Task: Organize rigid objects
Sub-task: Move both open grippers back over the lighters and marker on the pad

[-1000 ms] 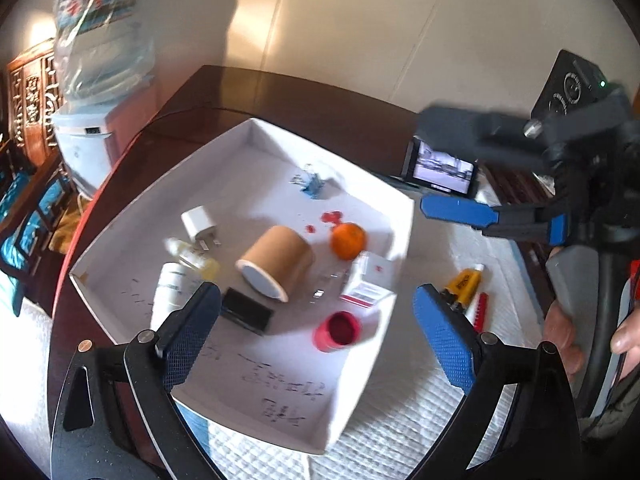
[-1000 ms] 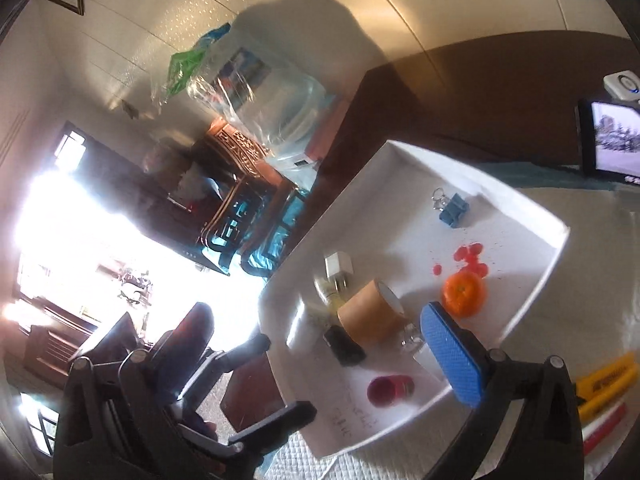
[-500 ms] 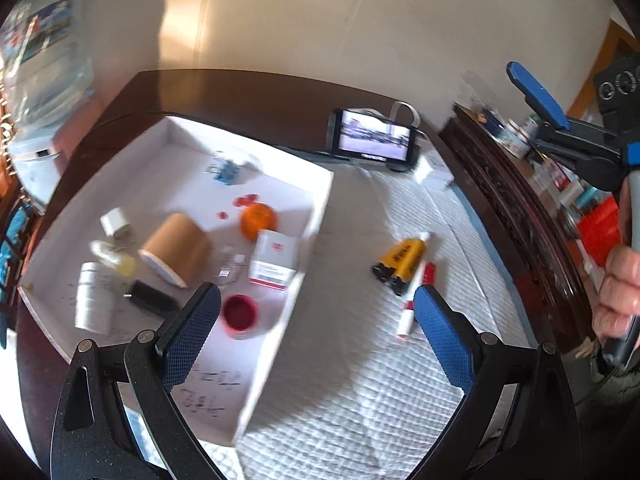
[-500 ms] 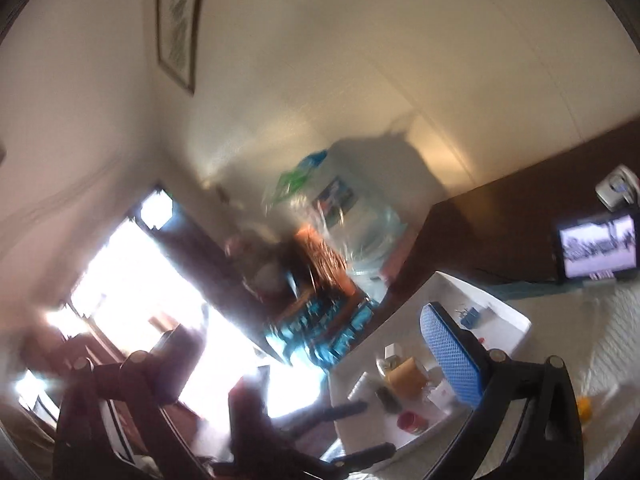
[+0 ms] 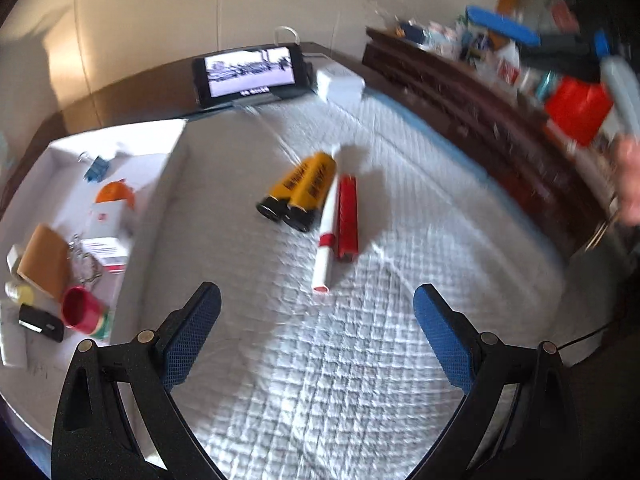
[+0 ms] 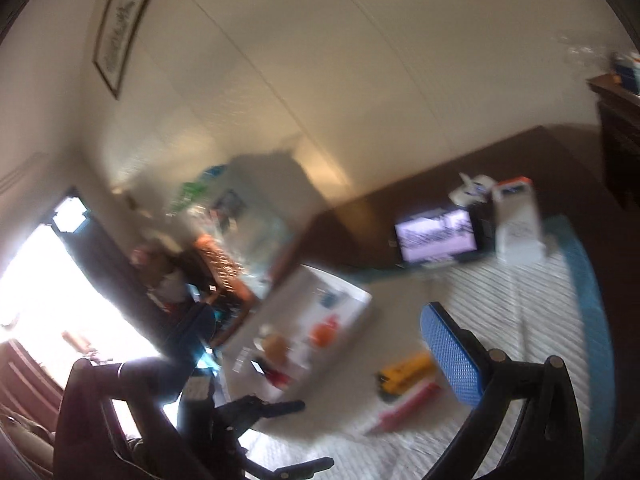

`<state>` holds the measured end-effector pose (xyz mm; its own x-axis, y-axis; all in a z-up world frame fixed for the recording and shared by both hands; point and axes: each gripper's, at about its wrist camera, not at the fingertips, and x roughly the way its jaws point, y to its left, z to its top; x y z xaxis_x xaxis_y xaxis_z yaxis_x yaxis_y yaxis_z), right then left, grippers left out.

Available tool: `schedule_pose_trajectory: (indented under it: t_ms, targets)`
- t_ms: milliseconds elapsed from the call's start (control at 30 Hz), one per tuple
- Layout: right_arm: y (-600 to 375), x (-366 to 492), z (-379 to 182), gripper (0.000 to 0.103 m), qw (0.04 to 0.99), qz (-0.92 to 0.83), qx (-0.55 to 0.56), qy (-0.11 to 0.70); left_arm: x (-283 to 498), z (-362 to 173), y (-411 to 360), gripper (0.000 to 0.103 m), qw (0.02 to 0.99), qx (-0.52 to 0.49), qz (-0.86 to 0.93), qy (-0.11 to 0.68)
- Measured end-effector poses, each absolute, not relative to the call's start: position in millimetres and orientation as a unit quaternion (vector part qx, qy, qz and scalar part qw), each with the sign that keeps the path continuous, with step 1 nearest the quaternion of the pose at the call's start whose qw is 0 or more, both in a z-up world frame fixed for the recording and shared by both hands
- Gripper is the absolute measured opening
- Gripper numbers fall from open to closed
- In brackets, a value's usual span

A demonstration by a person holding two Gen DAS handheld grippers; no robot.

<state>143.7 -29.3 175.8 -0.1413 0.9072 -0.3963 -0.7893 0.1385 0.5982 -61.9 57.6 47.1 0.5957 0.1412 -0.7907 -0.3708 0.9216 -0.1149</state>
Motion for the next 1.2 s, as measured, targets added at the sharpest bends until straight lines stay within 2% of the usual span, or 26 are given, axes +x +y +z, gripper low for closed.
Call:
schedule_pose_trajectory:
  t_ms: [233, 333, 400, 833, 1000, 1200]
  targets:
    - [-47.5, 158.2, 176.0, 0.103, 0.661, 0.643, 0.069, 0.381, -41.7, 11.4, 53.6, 0.098, 0.867, -0.144, 0.19, 0.439]
    - [-45.6, 155.9, 174.0, 0.103, 0.657, 0.647, 0.06, 0.382, -38.8, 9.1, 53.7, 0.098, 0.862, -0.14, 0.213, 0.438]
    - [-42.8, 154.1, 170.8, 0.103, 0.651, 0.651, 0.057, 0.386, -34.3, 7.0, 50.6, 0.103, 0.855, -0.124, 0.227, 0.45]
    - [-34.7, 152.7, 167.6, 0.103, 0.637, 0.657, 0.07, 0.398, -33.6, 5.5, 51.1, 0.103, 0.854, -0.131, 0.228, 0.448]
    - [-27.9, 146.6, 159.6, 0.103, 0.654, 0.64, 0.024, 0.403, -33.0, 5.5, 51.0, 0.103, 0.854, -0.13, 0.228, 0.449]
    - [-10.5, 139.9, 111.1, 0.103, 0.663, 0.603, -0.069, 0.437, -34.3, 8.8, 52.3, 0.103, 0.852, -0.128, 0.208, 0.462]
